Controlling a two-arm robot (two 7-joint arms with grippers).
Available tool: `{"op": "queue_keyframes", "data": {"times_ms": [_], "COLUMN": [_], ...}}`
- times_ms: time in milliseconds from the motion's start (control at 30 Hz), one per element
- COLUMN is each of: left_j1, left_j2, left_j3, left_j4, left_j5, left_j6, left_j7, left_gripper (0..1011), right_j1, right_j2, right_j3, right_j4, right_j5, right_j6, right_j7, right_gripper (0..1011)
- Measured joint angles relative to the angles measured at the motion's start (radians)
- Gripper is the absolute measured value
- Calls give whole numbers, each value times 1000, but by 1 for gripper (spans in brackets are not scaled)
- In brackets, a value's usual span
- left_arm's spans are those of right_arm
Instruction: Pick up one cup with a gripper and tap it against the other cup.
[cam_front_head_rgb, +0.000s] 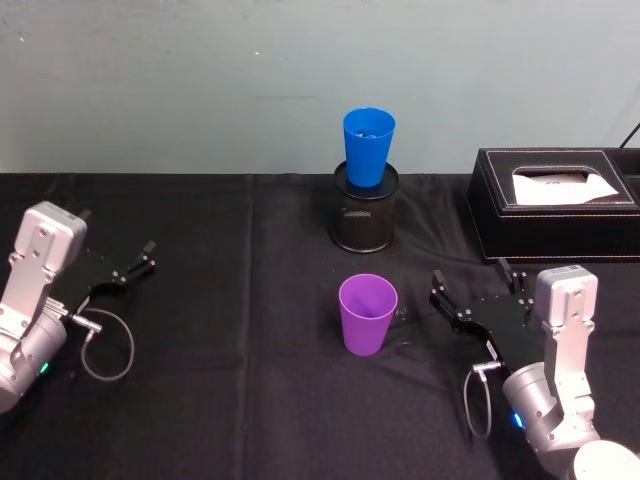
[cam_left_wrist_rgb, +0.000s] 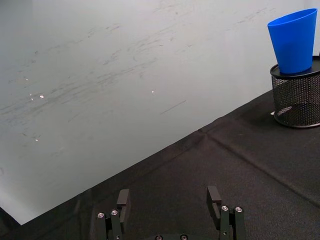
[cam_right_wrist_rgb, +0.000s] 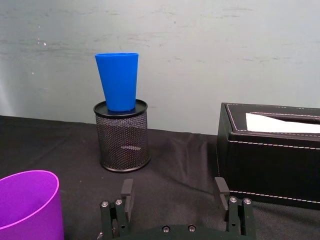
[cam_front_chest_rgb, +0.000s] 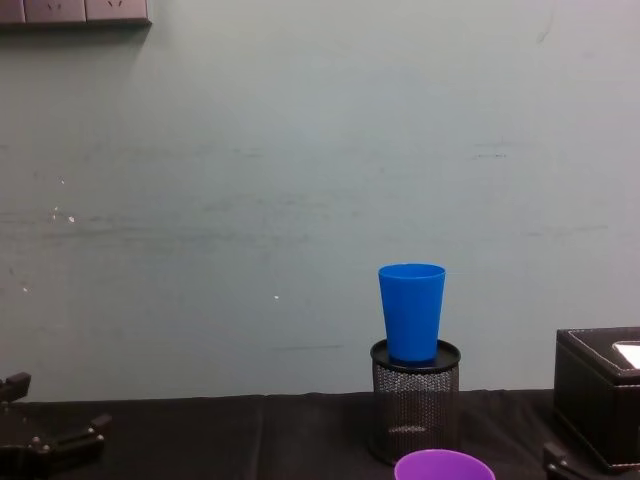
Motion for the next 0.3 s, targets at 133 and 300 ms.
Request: {"op": "queue_keyframes", "data": {"times_ms": [133, 300], "left_j1": [0, 0], "left_j2": [0, 0], "left_j3": [0, 0], "left_j4": [0, 0], "left_j5": [0, 0], "left_j6": [0, 0], "left_j7": [0, 0], "left_gripper": [1000, 1000], "right_j1": [0, 0], "right_j2": [0, 0], "right_j3": [0, 0], "right_j4": [0, 0], "right_j5": [0, 0], "right_j6": [0, 0], "right_j7": [0, 0], "right_gripper": [1002, 1002]}}
